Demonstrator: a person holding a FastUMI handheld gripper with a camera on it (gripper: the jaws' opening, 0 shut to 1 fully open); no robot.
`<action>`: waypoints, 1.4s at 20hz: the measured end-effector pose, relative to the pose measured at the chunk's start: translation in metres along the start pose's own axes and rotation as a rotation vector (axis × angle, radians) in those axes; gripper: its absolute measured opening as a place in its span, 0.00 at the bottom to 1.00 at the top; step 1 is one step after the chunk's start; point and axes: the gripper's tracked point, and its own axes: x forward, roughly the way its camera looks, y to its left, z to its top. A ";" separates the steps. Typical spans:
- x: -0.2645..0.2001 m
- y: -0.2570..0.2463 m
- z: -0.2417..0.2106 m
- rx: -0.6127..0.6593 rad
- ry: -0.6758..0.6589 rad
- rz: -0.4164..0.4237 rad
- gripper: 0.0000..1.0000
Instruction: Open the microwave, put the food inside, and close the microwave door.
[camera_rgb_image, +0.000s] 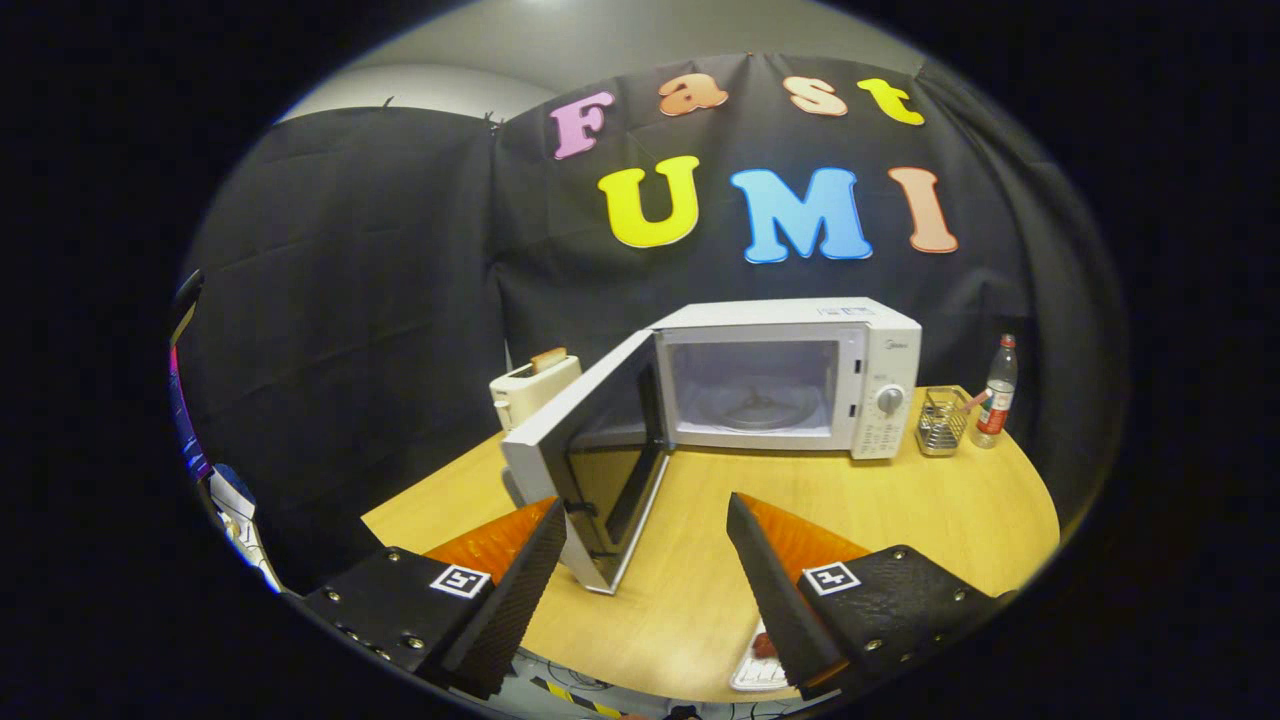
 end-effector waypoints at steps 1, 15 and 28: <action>-0.002 -0.014 -0.005 0.011 0.015 -0.017 0.99; -0.026 -0.134 -0.104 0.310 0.225 -0.204 0.99; -0.037 -0.133 -0.162 0.847 0.343 -0.099 0.55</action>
